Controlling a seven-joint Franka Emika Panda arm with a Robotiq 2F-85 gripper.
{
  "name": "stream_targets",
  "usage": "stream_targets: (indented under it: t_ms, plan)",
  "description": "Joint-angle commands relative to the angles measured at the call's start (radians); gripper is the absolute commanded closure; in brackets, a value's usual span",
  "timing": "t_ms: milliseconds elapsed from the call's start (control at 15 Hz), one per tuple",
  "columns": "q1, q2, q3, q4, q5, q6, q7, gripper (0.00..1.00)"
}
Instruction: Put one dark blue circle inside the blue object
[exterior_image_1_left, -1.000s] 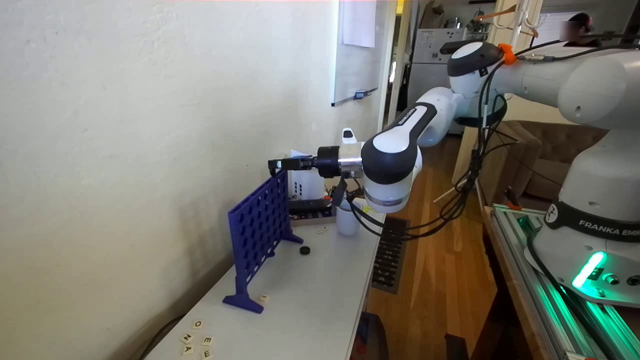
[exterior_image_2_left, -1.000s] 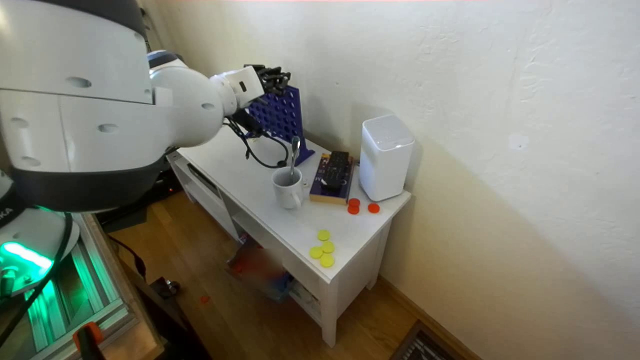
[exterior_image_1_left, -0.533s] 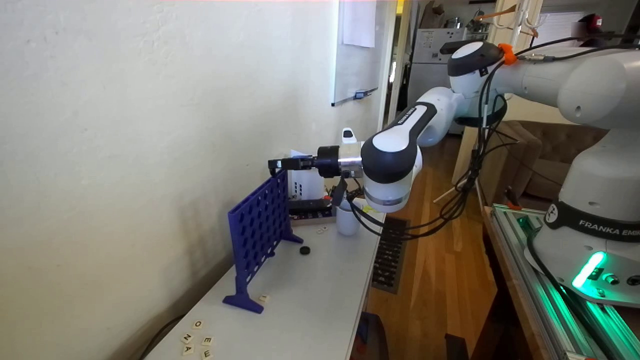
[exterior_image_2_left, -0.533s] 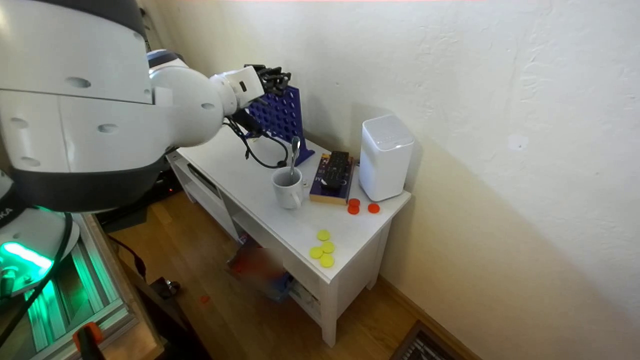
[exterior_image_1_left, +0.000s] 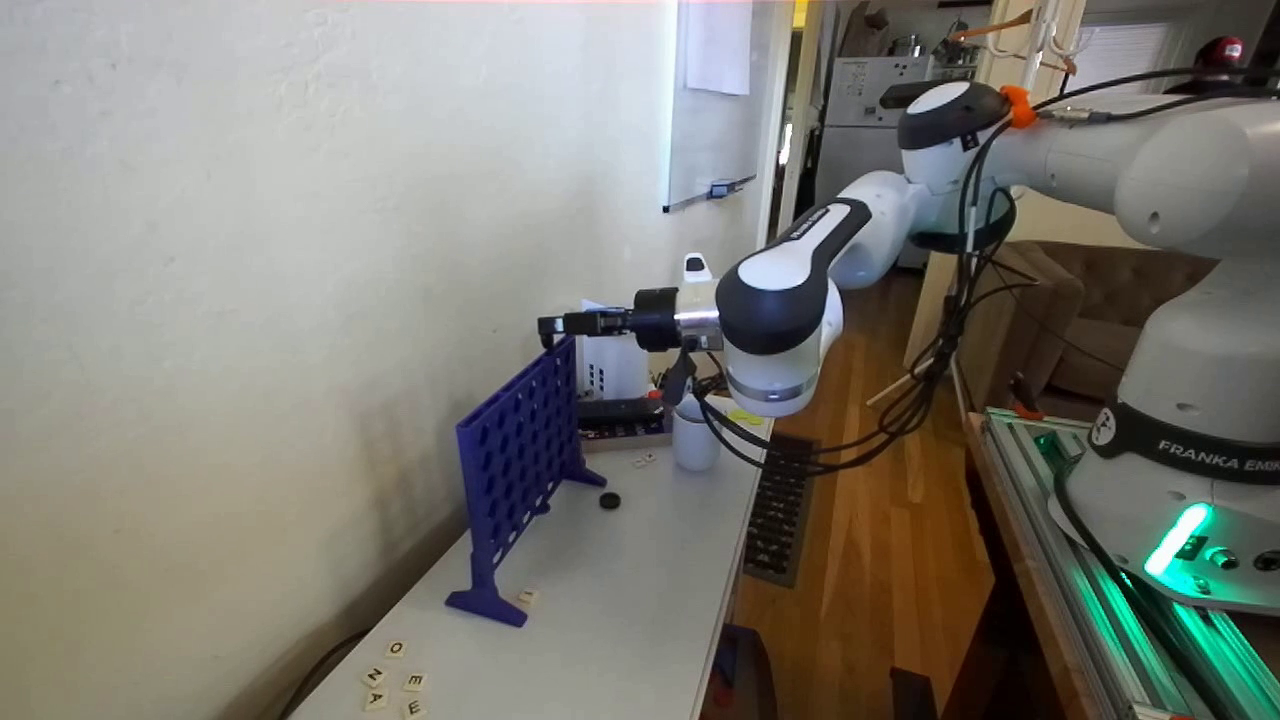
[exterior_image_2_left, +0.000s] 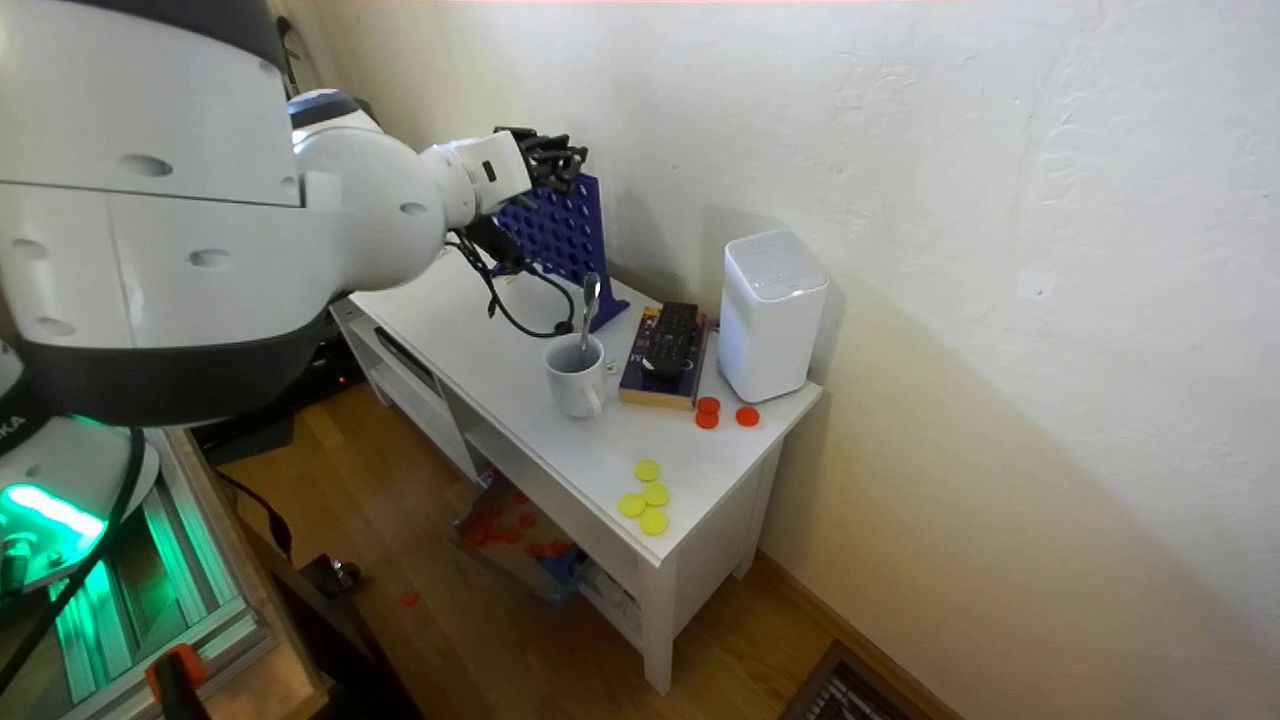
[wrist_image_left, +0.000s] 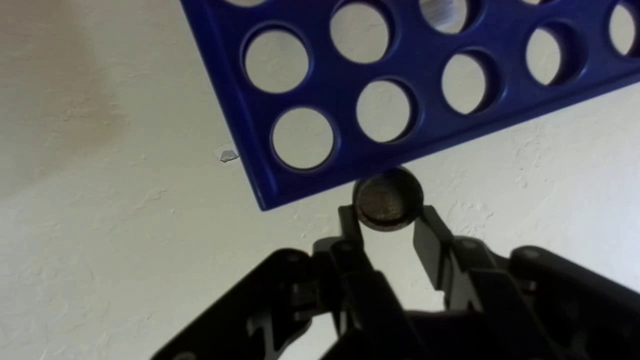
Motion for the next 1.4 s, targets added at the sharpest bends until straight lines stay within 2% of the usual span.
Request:
stream_targets:
  t_ms: [0,867,933,1000,1333]
  plan:
    - [-0.016,0.000,0.010,-0.035,0.058,0.019,-0.033,0.92]
    - [-0.013,0.000,0.004,-0.076,0.088,0.017,-0.044,0.92]
    - [-0.013,0.000,0.003,-0.081,0.083,0.017,-0.044,0.42]
    - [-0.018,0.000,0.007,-0.082,0.081,0.017,-0.048,0.42]
    - [-0.075,0.000,0.047,-0.147,0.037,0.017,-0.070,0.06]
